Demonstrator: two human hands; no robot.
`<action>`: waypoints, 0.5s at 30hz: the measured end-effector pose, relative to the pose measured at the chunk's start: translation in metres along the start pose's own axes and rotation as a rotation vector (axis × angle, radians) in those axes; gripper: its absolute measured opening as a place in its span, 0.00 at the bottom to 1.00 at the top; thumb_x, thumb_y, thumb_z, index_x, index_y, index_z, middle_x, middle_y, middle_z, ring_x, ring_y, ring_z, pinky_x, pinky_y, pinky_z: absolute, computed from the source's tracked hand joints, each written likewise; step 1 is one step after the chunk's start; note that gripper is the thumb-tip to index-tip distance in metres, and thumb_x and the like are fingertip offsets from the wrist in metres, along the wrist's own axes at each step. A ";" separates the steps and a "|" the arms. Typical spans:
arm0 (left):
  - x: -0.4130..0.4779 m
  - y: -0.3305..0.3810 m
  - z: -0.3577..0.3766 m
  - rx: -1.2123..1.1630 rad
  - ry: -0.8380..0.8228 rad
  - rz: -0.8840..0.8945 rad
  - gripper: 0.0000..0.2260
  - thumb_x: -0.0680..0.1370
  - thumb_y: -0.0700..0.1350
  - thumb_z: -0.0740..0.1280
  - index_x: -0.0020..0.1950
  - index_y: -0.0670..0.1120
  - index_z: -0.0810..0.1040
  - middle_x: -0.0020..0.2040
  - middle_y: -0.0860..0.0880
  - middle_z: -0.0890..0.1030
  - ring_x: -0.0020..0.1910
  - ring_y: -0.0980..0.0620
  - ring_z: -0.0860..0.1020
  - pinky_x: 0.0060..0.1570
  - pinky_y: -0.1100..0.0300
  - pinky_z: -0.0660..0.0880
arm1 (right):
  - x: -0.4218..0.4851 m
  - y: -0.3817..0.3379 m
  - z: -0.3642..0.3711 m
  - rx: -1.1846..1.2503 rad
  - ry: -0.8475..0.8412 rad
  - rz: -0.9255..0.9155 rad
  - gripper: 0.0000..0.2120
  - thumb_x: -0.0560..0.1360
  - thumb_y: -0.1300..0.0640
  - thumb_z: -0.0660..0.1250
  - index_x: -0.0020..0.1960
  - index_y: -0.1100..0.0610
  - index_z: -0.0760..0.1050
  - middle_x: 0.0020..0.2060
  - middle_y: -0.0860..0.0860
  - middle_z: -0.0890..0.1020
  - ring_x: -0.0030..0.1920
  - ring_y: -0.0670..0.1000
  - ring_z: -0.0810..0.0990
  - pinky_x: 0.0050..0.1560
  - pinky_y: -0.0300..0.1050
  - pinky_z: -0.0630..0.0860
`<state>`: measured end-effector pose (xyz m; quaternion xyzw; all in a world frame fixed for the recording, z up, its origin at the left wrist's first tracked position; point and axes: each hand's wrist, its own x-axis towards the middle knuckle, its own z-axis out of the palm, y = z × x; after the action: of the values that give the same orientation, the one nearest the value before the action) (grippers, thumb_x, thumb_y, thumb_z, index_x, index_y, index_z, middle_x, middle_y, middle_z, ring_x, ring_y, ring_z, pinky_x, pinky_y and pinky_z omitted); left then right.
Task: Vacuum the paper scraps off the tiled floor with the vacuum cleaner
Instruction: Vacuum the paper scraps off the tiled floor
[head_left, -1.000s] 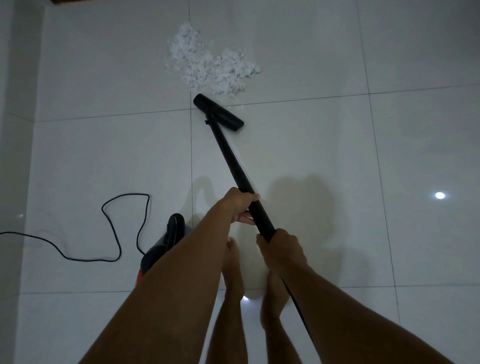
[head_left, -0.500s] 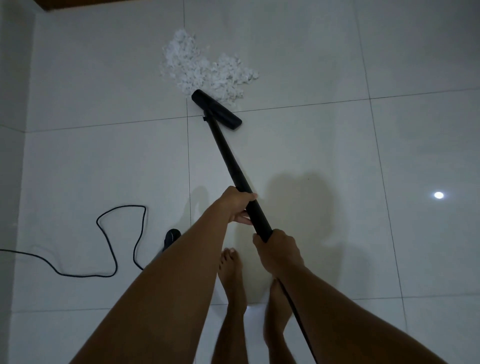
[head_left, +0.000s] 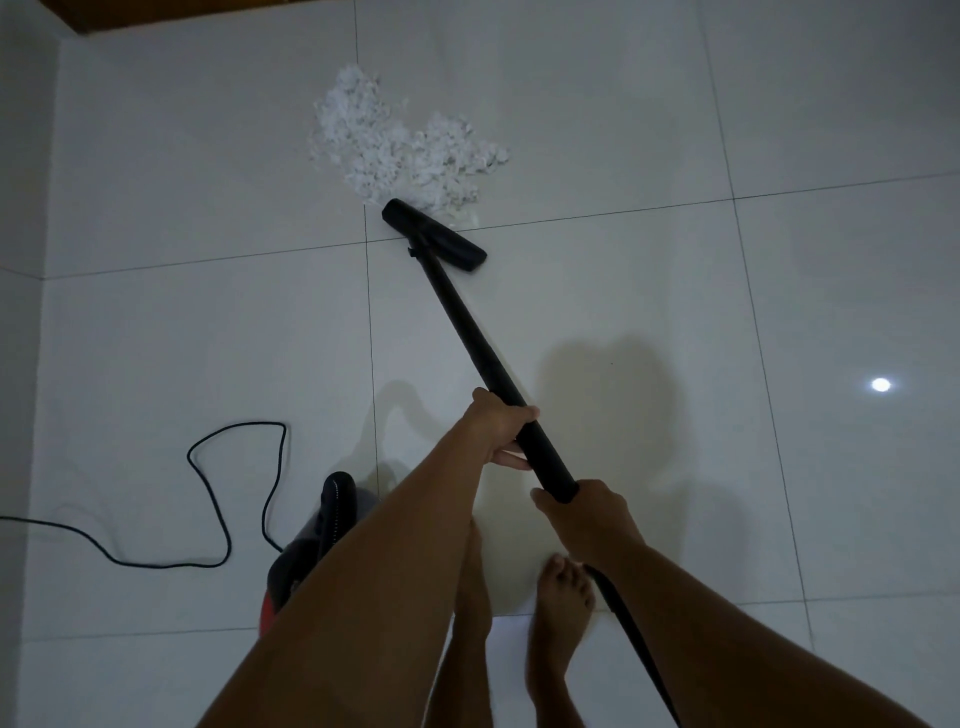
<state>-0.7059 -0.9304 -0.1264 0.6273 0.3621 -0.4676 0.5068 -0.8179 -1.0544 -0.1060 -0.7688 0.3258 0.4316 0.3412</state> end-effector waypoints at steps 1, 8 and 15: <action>-0.001 0.001 0.004 0.011 -0.003 -0.004 0.26 0.78 0.41 0.72 0.70 0.43 0.62 0.52 0.40 0.81 0.44 0.44 0.85 0.41 0.43 0.84 | 0.001 0.003 -0.003 0.017 -0.007 0.005 0.19 0.74 0.38 0.69 0.52 0.53 0.77 0.36 0.50 0.83 0.33 0.49 0.82 0.38 0.46 0.82; -0.013 0.000 0.020 0.197 0.019 -0.028 0.18 0.79 0.42 0.69 0.65 0.40 0.68 0.47 0.40 0.81 0.41 0.45 0.84 0.42 0.42 0.83 | -0.021 0.014 -0.001 0.185 -0.112 0.054 0.16 0.76 0.44 0.71 0.47 0.58 0.78 0.25 0.48 0.77 0.22 0.45 0.74 0.25 0.37 0.70; -0.041 -0.026 0.011 0.267 0.074 -0.011 0.20 0.77 0.46 0.71 0.65 0.43 0.69 0.51 0.40 0.81 0.43 0.45 0.83 0.33 0.51 0.83 | -0.072 0.006 0.005 0.451 -0.323 0.197 0.15 0.78 0.49 0.69 0.42 0.59 0.73 0.22 0.51 0.74 0.20 0.50 0.72 0.25 0.38 0.70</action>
<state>-0.7444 -0.9343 -0.0956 0.7039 0.3184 -0.4909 0.4027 -0.8546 -1.0390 -0.0456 -0.5596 0.4280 0.4964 0.5073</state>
